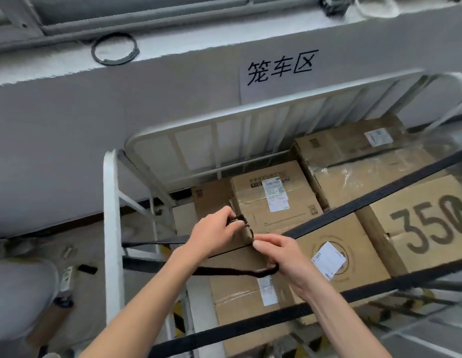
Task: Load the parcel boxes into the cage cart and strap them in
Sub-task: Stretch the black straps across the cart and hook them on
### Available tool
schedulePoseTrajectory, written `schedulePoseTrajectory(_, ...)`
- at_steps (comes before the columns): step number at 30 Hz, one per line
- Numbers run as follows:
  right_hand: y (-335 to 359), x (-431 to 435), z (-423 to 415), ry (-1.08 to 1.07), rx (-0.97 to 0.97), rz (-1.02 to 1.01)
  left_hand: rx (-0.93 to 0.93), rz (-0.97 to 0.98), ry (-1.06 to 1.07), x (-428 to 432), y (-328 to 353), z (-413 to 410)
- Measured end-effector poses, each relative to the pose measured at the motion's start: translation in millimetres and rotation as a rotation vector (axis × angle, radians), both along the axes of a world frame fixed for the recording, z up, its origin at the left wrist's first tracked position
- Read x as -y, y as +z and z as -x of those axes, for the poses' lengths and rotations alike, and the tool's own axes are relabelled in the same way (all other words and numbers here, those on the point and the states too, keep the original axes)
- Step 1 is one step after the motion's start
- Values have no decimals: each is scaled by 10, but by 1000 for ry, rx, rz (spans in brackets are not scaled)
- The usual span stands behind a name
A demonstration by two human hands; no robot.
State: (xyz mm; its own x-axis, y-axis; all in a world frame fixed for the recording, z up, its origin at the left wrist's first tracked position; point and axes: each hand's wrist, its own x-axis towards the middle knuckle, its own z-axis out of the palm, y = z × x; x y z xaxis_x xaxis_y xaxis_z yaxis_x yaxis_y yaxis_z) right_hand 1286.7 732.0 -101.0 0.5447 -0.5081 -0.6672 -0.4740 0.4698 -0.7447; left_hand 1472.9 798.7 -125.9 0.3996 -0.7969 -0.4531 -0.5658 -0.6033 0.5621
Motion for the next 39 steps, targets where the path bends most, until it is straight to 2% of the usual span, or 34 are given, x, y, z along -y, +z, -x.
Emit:
schedulePoseTrajectory(4, -53, 149, 261, 34, 40, -126, 68, 1, 16, 641, -58, 321)
schedulePoseTrajectory(7, -96, 324, 339, -38, 125, -237, 24, 50, 146, 1118, -67, 381)
schedulePoseTrajectory(9, -100, 455, 362, -131, 248, -291, -47, 122, 220, 1471, -53, 375)
schedulePoseTrajectory(12, -94, 718, 388, -287, 400, -416, -266, 232, 326, 2002, -30, 338)
schedulePoseTrajectory(14, -135, 948, 378, -280, 441, -462, -306, 267, 386, 2323, -83, 280)
schedulePoseTrajectory(19, -322, 1583, 305, -49, 346, -305, -448, 325, 533, 3043, -337, 253)
schedulePoseTrajectory(23, -376, 2244, 244, 96, 285, -108, -556, 338, 568, 3548, -510, 296)
schedulePoseTrajectory(30, -347, 3515, 283, -132, 382, 132, -636, 406, 638, 4352, -626, 303)
schedulePoseTrajectory(34, -402, 3916, 321, -219, 349, 228, -586, 392, 616, 4792, -731, 423)
schedulePoseTrajectory(39, -475, 4253, 486, -235, 326, 312, -702, 379, 616, 5260, -870, 725)
